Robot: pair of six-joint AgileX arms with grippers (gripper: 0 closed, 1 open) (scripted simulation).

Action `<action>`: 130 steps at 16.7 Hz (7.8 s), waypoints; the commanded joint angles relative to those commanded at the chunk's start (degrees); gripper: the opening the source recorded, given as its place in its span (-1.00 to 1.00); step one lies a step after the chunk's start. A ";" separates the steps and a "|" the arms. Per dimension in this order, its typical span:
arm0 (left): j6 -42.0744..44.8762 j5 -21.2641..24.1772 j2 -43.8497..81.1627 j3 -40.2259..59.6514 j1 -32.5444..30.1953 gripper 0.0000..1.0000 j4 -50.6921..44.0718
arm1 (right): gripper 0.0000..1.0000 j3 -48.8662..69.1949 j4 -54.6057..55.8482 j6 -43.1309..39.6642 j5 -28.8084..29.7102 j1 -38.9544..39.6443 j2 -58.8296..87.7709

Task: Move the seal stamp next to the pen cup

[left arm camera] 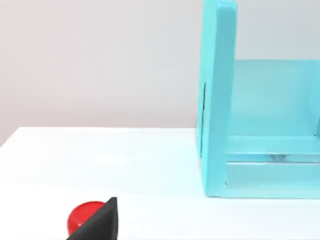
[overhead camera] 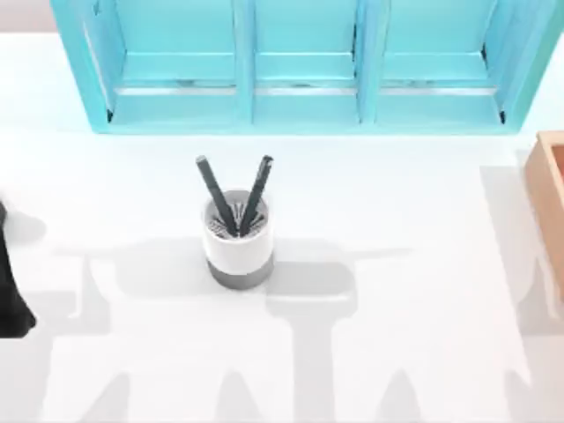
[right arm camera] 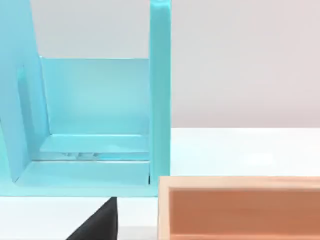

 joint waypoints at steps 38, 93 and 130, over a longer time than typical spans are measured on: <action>12.50 0.08 120.08 110.85 10.96 1.00 -80.71 | 1.00 0.00 0.00 0.00 0.00 0.00 0.00; -7.29 0.15 120.00 119.94 -8.99 -1.00 -89.88 | 1.00 0.00 0.00 0.00 0.00 0.00 0.00; -22.91 -2.32 101.61 91.84 -24.48 0.66 -74.00 | 1.00 0.00 0.00 0.00 0.00 0.00 0.00</action>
